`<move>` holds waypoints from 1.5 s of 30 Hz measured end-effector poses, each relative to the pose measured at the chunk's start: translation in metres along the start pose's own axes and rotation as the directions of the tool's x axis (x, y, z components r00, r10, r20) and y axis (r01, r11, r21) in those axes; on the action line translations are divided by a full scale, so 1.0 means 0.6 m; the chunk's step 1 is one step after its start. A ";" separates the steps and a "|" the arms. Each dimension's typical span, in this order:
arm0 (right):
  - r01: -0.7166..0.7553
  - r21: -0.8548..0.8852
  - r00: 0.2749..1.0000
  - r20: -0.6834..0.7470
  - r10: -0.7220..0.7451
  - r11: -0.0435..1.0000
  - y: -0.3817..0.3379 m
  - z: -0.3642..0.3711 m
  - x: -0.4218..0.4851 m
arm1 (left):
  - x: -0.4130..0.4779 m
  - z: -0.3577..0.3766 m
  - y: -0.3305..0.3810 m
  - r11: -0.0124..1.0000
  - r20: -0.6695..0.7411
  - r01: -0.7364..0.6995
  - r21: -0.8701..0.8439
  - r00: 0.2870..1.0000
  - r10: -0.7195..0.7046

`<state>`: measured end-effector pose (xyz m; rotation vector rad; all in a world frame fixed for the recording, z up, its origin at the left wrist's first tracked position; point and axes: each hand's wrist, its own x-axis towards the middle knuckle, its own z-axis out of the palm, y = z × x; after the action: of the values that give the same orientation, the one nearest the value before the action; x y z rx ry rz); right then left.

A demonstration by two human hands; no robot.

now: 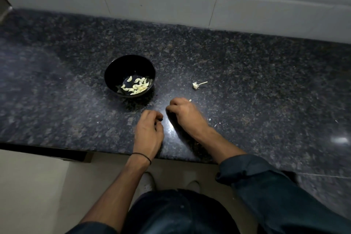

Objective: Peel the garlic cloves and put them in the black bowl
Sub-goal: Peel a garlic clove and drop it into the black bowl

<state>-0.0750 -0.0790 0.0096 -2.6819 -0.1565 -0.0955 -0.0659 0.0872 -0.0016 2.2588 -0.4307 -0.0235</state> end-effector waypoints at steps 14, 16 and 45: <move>0.239 -0.139 0.970 0.080 -0.230 0.961 0.069 -0.037 -0.230 | -0.007 0.011 0.027 0.997 0.059 -0.082 0.008 0.995 0.082; 0.214 -0.134 0.977 0.026 -0.212 0.968 0.071 -0.029 -0.236 | -0.010 0.019 0.037 0.992 0.097 -0.124 0.007 0.988 0.122; -0.183 0.090 0.947 -0.253 0.200 0.979 0.113 -0.056 -0.156 | -0.031 0.058 0.057 0.987 0.082 -0.136 0.088 0.988 0.129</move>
<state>-0.1608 -0.1634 0.0018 -2.5731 0.1807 -0.3737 -0.0991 0.0466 -0.0020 2.3219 -0.6344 -0.0215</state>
